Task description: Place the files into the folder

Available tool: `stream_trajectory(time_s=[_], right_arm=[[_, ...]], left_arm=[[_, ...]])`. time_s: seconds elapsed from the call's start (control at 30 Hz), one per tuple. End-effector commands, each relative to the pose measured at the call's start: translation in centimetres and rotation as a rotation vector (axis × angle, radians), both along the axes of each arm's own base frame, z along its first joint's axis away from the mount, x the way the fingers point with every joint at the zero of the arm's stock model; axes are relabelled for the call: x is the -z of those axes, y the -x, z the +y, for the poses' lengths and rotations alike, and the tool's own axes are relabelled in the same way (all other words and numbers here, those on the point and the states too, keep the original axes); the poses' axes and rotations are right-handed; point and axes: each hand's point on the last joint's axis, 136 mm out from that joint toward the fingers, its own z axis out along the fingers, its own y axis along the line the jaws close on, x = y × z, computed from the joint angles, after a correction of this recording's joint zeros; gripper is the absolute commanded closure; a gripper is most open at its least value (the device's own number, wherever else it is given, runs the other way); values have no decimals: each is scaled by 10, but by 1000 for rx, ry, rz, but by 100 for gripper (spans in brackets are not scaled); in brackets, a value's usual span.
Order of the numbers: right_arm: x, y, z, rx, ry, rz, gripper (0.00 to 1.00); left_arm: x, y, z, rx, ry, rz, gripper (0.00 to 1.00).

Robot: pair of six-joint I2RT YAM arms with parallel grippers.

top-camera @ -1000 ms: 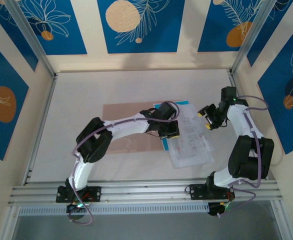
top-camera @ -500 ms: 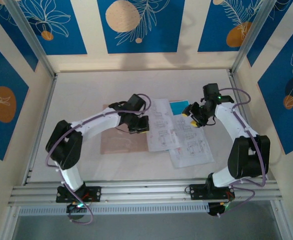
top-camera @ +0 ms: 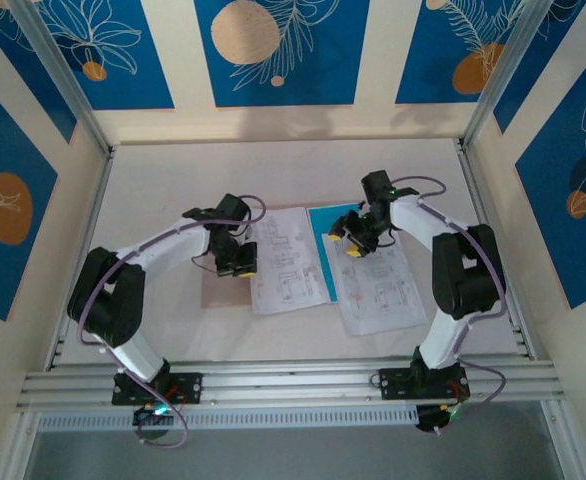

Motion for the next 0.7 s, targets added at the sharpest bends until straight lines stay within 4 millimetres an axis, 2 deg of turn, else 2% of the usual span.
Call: stream_trajectory(time_s=[0.0, 0.13, 0.37, 0.67], right_arm=[[-6, -10, 25, -61, -47, -16, 43], [1, -16, 43, -96, -48, -5, 43], [13, -20, 73, -154, -53, 17, 43], [29, -13, 88, -190, -46, 55, 43]], left_arm=[[0, 2, 17, 14, -18, -4, 100], [5, -2, 24, 1, -2, 6, 100], [10, -7, 23, 24, -6, 11, 100], [10, -10, 20, 30, 4, 10, 100]])
